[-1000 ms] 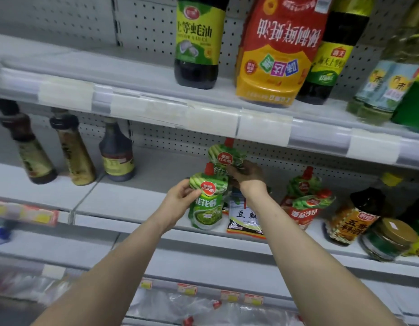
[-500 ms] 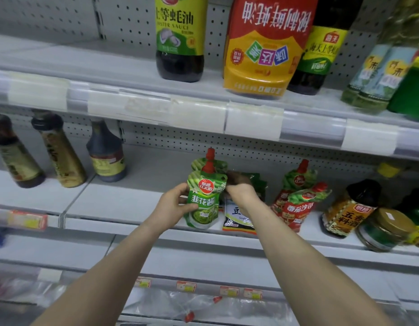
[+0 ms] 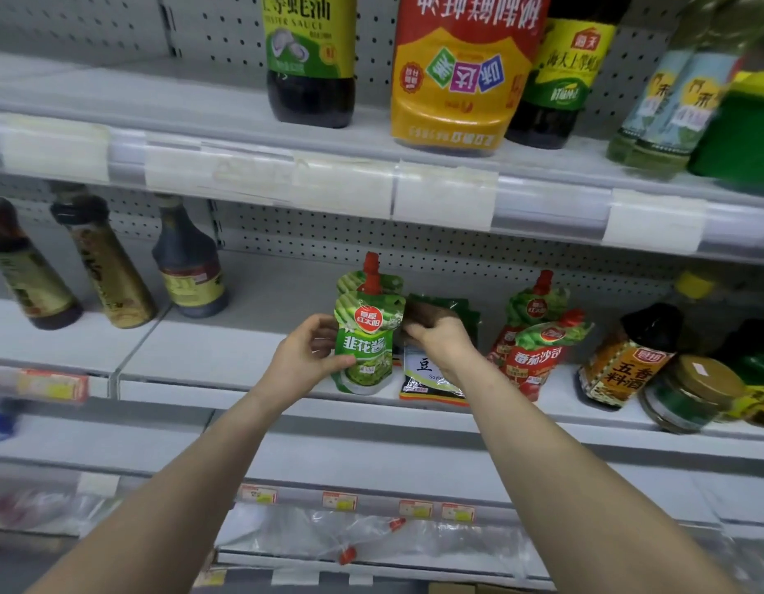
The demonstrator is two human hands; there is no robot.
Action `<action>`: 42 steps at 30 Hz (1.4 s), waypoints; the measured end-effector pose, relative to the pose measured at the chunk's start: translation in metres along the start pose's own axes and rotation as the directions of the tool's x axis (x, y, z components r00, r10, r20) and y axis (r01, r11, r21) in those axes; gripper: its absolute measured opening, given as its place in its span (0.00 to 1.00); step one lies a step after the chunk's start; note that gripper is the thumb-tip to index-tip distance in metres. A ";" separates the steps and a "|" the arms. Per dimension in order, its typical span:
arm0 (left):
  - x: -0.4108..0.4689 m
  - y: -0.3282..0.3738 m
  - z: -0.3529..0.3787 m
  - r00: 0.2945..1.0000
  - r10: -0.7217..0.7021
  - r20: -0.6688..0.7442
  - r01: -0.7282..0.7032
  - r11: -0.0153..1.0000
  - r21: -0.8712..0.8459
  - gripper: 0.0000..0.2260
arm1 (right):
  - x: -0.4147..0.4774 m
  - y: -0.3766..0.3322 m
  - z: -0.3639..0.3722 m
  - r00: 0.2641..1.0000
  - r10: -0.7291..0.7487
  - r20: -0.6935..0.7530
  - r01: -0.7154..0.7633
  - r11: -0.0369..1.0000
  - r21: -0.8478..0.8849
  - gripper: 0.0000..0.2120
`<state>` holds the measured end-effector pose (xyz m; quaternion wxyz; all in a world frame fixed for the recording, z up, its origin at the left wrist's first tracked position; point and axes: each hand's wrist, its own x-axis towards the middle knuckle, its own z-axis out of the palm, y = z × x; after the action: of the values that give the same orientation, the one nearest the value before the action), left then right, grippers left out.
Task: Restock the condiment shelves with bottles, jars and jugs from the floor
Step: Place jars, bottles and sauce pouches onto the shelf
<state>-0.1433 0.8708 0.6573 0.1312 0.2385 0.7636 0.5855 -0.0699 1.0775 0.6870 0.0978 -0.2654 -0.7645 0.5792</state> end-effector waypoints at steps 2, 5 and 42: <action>-0.005 0.001 0.001 0.999 0.006 -0.031 -0.007 1.000 -0.005 0.22 | -0.009 0.002 -0.005 0.999 -0.013 -0.032 0.012 0.999 -0.035 0.18; -0.017 0.006 0.006 0.989 0.043 -0.143 -0.041 0.999 0.020 0.25 | -0.027 0.003 -0.013 0.998 -0.038 -0.046 0.036 0.998 -0.052 0.20; -0.286 0.177 0.453 0.745 0.359 0.562 -0.443 0.897 0.013 0.08 | -0.447 0.182 -0.416 0.942 -0.149 -0.301 0.034 0.934 -0.356 0.11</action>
<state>0.3555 1.1350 0.6775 0.1963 0.5629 0.6650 0.4498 0.5490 1.2267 0.7159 0.2010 -0.3334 -0.8393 0.3794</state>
